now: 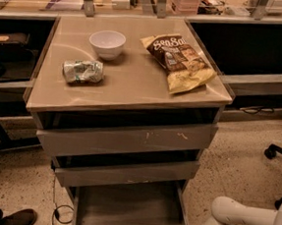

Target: Close bottom drawer

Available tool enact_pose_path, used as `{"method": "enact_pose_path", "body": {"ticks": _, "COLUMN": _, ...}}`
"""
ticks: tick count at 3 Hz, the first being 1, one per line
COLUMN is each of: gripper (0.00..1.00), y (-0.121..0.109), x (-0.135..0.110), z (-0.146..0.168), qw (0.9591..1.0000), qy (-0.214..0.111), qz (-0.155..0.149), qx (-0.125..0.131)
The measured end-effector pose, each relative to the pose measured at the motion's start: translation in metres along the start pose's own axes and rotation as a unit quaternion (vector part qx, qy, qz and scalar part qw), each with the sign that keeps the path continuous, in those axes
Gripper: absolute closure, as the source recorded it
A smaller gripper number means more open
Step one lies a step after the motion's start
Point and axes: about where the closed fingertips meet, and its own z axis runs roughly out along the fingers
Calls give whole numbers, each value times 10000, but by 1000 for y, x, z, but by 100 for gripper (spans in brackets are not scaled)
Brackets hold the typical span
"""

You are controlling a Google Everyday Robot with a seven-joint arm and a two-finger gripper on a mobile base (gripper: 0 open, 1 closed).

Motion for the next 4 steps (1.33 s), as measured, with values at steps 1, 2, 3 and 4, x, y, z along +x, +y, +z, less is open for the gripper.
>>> {"method": "enact_pose_path", "body": {"ticks": 1, "gripper": 100, "y": -35, "x": -14, "z": 19, "qw": 9997, "qy": -235, "qz": 107, "qx": -10}}
{"method": "enact_pose_path", "body": {"ticks": 2, "gripper": 100, "y": -56, "x": -21, "z": 39, "qw": 9991, "qy": -349, "qz": 199, "qx": -96}}
{"method": "enact_pose_path", "body": {"ticks": 3, "gripper": 100, "y": -77, "x": -28, "z": 60, "qw": 9986, "qy": -427, "qz": 288, "qx": -151}}
{"method": "enact_pose_path", "body": {"ticks": 4, "gripper": 100, "y": -82, "x": -32, "z": 64, "qw": 9987, "qy": -407, "qz": 294, "qx": -122}}
